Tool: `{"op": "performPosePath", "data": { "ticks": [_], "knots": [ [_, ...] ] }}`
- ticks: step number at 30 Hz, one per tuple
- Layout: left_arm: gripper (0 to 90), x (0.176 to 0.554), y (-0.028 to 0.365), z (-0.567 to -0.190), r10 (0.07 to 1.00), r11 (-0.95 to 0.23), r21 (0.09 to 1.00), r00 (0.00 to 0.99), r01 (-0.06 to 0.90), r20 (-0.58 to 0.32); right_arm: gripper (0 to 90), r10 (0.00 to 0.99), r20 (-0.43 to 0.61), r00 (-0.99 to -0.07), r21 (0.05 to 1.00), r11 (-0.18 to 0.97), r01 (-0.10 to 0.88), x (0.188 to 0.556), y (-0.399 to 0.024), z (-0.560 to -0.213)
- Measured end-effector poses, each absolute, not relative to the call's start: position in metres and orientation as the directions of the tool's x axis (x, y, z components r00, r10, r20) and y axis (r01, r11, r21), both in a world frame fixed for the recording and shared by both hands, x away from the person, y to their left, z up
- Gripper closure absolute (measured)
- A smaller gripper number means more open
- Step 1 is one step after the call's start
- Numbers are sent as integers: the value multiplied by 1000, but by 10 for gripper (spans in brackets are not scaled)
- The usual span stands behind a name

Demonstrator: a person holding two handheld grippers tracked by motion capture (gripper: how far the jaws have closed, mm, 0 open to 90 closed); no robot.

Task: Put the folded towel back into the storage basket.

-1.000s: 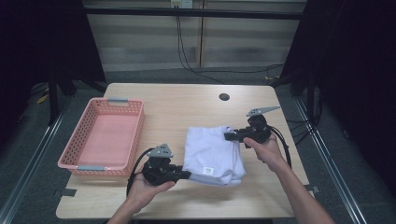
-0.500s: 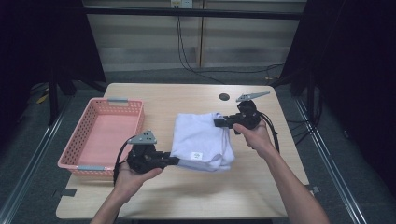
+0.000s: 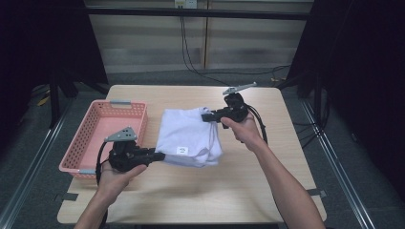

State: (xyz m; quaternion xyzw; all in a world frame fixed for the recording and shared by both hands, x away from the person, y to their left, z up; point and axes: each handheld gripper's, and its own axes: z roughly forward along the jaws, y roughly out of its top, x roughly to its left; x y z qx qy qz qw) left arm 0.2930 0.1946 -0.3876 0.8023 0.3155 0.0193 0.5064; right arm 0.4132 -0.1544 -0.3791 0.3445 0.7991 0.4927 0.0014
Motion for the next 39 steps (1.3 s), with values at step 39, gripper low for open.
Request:
{"op": "performPosePath", "data": {
  "ticks": [39],
  "knots": [
    [763, 288, 329, -360, 691, -129, 848, 660, 514, -294, 725, 445, 346, -826, 796, 326, 510, 463, -3, -344]
  ]
}}
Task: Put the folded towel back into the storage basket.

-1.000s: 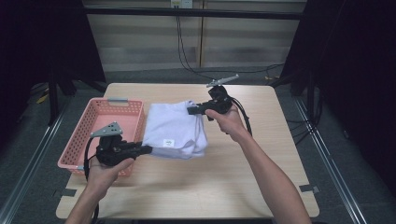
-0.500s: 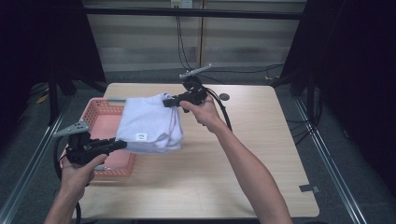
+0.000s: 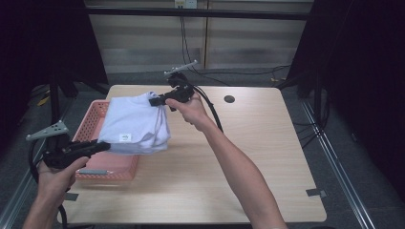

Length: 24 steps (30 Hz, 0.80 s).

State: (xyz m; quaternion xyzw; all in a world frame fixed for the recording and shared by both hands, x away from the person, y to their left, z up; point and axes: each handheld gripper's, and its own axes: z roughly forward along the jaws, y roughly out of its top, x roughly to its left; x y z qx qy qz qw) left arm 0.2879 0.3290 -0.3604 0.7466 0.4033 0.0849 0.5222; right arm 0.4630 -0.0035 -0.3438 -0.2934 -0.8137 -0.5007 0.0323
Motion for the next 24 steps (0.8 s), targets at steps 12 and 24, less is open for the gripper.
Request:
{"op": "performPosePath", "data": {
  "ticks": [12, 24],
  "knots": [
    [764, 280, 373, -349, 738, -73, 860, 607, 505, -294, 725, 425, 353, -833, 794, 334, 507, 469, 47, -335],
    [765, 279, 408, -373, 796, -38, 827, 517, 561, -314, 725, 444, 368, -817, 777, 336, 532, 470, 91, -356]
  ]
}}
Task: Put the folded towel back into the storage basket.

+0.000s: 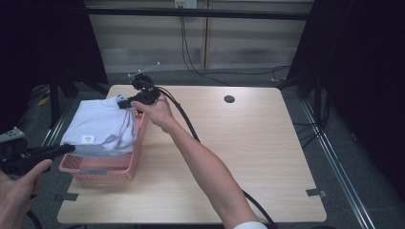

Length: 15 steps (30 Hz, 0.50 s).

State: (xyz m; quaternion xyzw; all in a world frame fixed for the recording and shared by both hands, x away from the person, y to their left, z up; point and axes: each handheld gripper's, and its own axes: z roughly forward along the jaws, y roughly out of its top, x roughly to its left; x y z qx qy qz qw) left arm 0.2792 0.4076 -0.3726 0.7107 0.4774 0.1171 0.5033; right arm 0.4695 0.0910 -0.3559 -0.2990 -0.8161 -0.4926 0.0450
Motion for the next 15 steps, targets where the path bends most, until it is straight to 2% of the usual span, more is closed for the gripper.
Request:
{"op": "performPosePath", "data": {
  "ticks": [15],
  "knots": [
    [762, 295, 410, -407, 848, -64, 769, 442, 636, -294, 722, 481, 394, -784, 738, 342, 581, 476, 104, -405]
  ]
}}
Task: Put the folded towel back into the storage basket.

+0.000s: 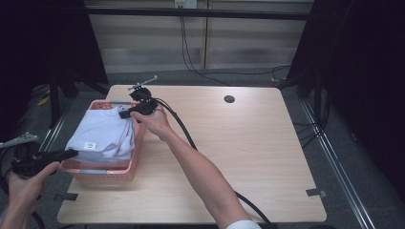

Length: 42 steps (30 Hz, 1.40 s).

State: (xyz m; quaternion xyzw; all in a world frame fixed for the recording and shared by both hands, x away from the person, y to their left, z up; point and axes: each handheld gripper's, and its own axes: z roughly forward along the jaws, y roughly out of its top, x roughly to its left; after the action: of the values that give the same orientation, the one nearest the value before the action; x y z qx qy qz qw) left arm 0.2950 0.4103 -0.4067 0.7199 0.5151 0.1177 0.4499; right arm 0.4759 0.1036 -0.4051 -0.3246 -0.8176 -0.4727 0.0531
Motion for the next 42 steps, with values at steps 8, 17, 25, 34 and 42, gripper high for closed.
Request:
{"op": "performPosePath", "data": {
  "ticks": [8, 17, 25, 34, 42],
  "knots": [
    [758, 302, 415, -418, 864, -57, 743, 405, 667, -298, 709, 499, 397, -770, 723, 347, 598, 476, 111, -424],
    [508, 296, 407, -414, 871, -68, 751, 406, 657, -277, 446, 536, 362, -763, 740, 333, 585, 479, 102, -426],
    [534, 295, 381, -403, 864, -109, 771, 443, 628, -240, 429, 471, 354, -808, 777, 332, 534, 470, 84, -413],
    [539, 286, 331, -396, 822, -170, 792, 528, 587, -214, 412, 454, 299, -839, 815, 337, 472, 449, 34, -400],
    [506, 287, 275, -395, 801, -199, 804, 565, 560, -196, 396, 476, 244, -845, 842, 327, 428, 422, -25, -391]
  ]
}}
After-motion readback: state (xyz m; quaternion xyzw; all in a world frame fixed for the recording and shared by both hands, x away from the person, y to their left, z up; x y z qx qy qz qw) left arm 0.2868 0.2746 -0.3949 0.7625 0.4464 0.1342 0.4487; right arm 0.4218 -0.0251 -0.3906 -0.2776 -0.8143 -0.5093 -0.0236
